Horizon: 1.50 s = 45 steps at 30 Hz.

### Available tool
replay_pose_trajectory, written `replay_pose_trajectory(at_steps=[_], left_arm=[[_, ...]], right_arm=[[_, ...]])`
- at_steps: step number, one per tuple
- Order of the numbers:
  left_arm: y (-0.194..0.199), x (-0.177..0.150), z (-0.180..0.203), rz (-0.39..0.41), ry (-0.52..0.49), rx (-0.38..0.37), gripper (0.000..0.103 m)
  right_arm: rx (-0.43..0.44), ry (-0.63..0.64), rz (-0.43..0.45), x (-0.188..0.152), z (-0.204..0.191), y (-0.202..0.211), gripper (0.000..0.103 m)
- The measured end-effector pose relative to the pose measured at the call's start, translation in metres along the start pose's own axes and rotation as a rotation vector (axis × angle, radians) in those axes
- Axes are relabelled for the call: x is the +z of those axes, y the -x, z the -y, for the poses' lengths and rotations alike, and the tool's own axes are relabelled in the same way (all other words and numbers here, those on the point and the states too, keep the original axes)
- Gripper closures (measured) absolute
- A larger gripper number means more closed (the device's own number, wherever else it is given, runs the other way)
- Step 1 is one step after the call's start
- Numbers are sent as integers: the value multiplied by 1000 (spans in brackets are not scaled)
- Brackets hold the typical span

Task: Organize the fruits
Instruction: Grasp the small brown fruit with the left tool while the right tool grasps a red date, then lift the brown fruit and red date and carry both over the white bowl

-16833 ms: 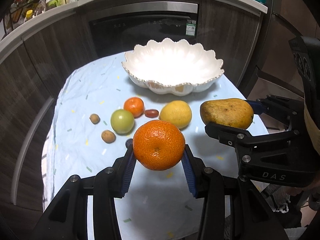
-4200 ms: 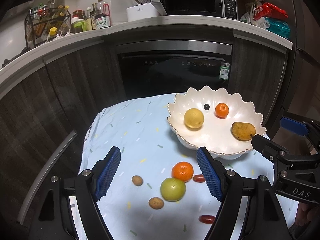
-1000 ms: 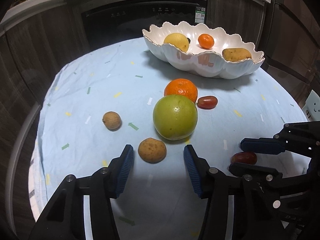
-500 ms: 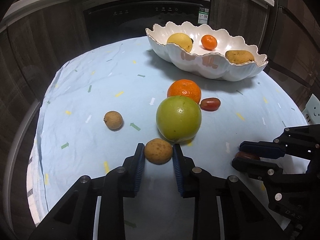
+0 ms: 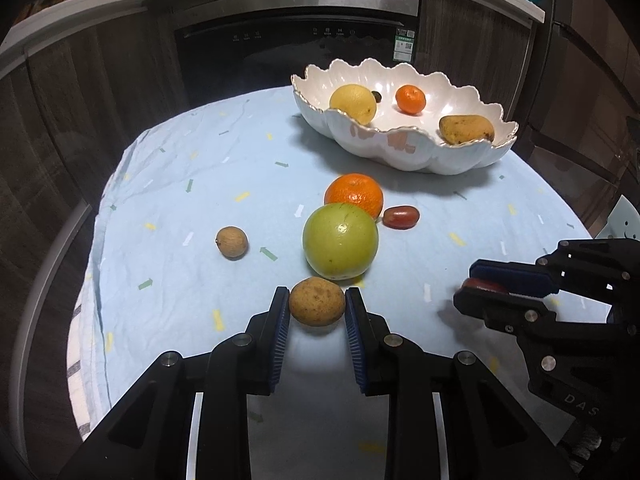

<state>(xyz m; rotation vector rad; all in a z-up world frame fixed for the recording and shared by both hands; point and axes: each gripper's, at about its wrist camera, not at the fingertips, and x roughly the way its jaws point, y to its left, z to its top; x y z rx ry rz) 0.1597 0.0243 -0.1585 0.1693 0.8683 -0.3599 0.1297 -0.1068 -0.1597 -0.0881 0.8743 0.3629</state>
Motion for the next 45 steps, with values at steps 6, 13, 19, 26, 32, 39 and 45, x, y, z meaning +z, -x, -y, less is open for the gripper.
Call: replay_pose_trajectory(at_steps=[6,13,19,26,32,39,45], left_arm=[[14,6,1,17,15,23,75],[29,19,11,46,12,27,75],[37,33,21,68,5,25,75],[38,50,32,86,8,17,75],[36,68,46,104,1,1,75],[31,91,55,127,3,-11,75],[24,108,59,134,5,-18,75]], right_arm=[[-10,-7,36,5,2,13,84],[-32,-21,84,15,10,29,84],[-50,-45,122,24,20,43,84],[-87,-82,160,36,40,56,84],[-122,-106,194,47,58,65,84],[-154,-137,221,59,78,70,84],[-169,-156,235,66,91,72,84]])
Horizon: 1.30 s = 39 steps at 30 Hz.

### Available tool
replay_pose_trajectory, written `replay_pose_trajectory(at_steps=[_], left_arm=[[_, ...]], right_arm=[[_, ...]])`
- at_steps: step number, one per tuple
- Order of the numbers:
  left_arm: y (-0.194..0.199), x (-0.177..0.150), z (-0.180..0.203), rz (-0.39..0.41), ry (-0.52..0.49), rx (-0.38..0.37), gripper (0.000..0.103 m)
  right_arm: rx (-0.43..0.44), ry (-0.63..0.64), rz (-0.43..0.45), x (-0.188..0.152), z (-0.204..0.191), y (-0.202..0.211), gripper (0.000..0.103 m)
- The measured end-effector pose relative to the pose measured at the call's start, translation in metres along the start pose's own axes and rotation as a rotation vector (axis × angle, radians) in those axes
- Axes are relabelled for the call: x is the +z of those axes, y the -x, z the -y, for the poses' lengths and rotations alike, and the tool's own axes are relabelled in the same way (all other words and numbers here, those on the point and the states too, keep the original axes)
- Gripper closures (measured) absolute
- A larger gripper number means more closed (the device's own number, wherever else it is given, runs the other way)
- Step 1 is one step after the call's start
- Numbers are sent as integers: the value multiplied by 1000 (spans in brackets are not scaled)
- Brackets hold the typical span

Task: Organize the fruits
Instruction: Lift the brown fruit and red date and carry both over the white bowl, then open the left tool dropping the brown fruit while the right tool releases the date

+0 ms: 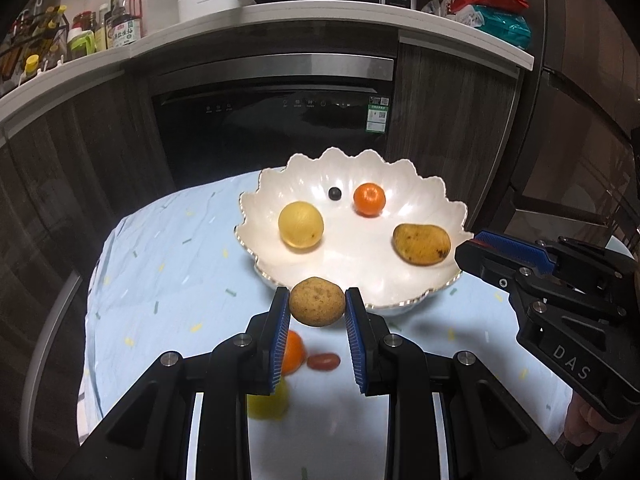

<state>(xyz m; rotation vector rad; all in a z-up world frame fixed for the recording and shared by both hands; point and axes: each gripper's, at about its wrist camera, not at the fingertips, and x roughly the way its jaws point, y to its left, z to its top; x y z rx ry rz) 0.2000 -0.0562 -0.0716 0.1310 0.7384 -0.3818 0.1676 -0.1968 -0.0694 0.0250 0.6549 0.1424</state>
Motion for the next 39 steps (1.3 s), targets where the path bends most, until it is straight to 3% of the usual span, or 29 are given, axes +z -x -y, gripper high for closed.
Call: replay_pose_trajectory(at_steps=[16,36,39], left_arm=[[-33,28,2,-17,14,6,75],[-72,33,3,-65,4,9,75],[-72,33,2,-65,1,18,65]], right_arm=[[-23,-47,-12,18,21,-21,84],[-13,-99,-99,13,34,-60,83],[-3,-102,-101,13,33,-61,78]])
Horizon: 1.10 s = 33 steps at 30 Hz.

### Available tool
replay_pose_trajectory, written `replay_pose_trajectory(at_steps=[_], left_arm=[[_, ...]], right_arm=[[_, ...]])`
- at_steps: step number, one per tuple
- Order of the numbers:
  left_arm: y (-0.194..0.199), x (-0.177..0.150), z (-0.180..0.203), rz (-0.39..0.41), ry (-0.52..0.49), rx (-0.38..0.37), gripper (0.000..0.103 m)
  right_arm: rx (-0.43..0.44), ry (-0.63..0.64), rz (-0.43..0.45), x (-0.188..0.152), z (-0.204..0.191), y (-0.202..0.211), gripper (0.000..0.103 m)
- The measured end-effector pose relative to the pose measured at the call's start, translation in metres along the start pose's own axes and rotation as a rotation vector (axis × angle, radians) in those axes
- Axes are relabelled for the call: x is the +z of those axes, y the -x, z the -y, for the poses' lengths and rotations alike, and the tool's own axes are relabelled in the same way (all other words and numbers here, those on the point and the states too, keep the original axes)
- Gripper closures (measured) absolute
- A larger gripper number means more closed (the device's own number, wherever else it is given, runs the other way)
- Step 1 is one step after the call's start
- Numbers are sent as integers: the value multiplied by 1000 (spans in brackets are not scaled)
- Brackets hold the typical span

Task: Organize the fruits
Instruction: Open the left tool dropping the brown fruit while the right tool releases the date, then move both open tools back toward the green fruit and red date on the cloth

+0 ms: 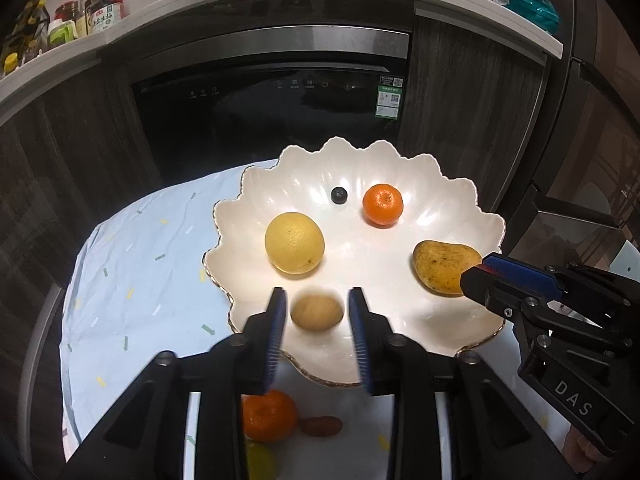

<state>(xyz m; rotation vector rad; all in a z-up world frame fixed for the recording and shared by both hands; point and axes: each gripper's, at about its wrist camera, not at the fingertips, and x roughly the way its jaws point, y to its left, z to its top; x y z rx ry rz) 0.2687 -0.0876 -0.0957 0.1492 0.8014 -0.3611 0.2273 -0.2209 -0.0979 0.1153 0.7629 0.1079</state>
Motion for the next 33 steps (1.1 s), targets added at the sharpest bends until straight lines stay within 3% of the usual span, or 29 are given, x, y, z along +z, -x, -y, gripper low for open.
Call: replay_pose_trajectory(at_steps=[3,7,12,24,28,33], left_arm=[[4,1,-1,15,-10,23,52],[9,1,-3,25,-15,45,47],[19,1,-9,43,-5,69,37],[51,0,-17,83,6,107,35],[64,-1,-19,104,16,130,29],[80,-6,-21,125,22,144,28]], right_arm=[[-2,-12,20,0,0,4,55],[-15,-8,34,2,-2,9,51],[-29,-10,52,3,-4,16,36],[-47,-4,94,9,-13,37,33],[-58,-6,109,8,-17,46,33],[-69,1,113,6,-22,56,33]])
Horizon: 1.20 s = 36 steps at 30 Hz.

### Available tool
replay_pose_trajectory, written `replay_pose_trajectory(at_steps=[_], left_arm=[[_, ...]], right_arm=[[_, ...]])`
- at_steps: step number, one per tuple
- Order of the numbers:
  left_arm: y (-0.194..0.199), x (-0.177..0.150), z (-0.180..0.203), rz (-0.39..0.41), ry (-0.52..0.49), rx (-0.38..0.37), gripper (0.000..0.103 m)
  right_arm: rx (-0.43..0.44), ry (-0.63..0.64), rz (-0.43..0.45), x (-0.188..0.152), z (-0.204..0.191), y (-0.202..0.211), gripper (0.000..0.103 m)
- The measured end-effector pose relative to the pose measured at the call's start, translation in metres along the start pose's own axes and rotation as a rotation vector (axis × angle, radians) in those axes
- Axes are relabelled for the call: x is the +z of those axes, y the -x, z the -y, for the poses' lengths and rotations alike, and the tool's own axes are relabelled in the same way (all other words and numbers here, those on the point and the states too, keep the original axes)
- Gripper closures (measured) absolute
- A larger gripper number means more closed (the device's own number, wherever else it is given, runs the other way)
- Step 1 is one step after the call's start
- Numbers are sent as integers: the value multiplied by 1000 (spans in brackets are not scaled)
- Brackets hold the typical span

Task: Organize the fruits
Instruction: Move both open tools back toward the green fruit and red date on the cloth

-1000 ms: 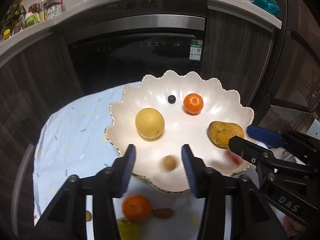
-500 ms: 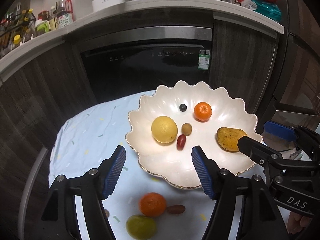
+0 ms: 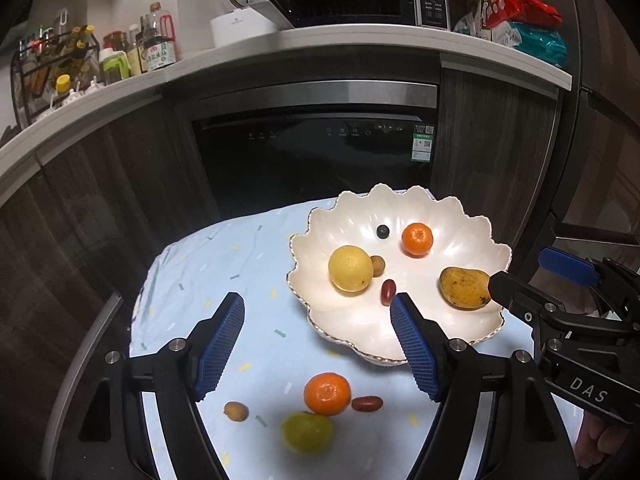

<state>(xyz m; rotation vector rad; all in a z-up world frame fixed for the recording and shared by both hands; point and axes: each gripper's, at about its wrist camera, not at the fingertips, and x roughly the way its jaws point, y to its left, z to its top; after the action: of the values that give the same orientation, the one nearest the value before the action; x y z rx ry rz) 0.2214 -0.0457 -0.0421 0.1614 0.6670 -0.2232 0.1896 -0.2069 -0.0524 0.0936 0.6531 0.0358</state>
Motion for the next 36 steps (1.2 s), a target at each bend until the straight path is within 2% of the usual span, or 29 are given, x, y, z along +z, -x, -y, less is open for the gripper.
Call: replay_pose_trajectory(at_steps=[16,36], left_arm=[[29,-19,-19,15,45,38,28],[36,-55,-48,-25,92,75,28]], right_arm=[[-68,8,-11,-6,-16,18,33],[-33,55,-39,-27,-48,18,33]])
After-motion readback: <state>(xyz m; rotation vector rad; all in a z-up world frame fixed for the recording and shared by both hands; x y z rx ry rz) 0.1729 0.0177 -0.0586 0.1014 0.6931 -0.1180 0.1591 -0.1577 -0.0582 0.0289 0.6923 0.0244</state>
